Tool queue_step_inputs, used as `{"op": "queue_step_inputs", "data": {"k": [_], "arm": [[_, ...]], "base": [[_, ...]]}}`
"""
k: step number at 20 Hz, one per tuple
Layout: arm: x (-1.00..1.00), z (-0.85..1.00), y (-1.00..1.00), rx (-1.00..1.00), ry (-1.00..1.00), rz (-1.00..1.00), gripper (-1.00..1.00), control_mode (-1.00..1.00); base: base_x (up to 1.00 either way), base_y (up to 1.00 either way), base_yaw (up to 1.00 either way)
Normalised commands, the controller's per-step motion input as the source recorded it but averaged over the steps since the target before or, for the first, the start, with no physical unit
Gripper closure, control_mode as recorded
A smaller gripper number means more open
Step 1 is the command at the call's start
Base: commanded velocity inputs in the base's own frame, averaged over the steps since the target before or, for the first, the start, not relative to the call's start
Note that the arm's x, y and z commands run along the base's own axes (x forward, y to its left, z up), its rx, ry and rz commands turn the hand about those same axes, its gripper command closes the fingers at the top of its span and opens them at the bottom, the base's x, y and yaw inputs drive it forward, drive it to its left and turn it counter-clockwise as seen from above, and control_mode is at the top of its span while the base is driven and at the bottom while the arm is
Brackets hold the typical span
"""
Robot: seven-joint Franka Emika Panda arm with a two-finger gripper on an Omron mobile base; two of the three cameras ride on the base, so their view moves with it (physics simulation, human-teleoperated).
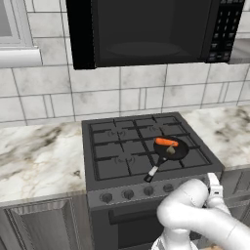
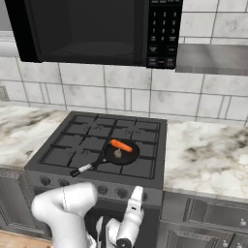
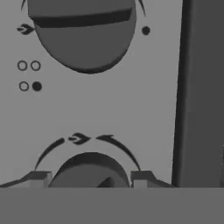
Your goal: Put the carrot and garlic in the pan. Then turn on the front right burner and set the heat to medium.
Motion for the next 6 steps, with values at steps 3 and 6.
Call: {"op": "queue_step_inputs", "data": {"k": [3,6], "arm": [[0.0,-0.16,0.0,-0.14,0.0,0.92,1.0,-1.0],[0.0,-0.15,0.0,-0.15,0.0,0.9,1.0,-1.0]], "base": [[0.0,0.0,0.0],[0.0,0.0,0.0]]}}
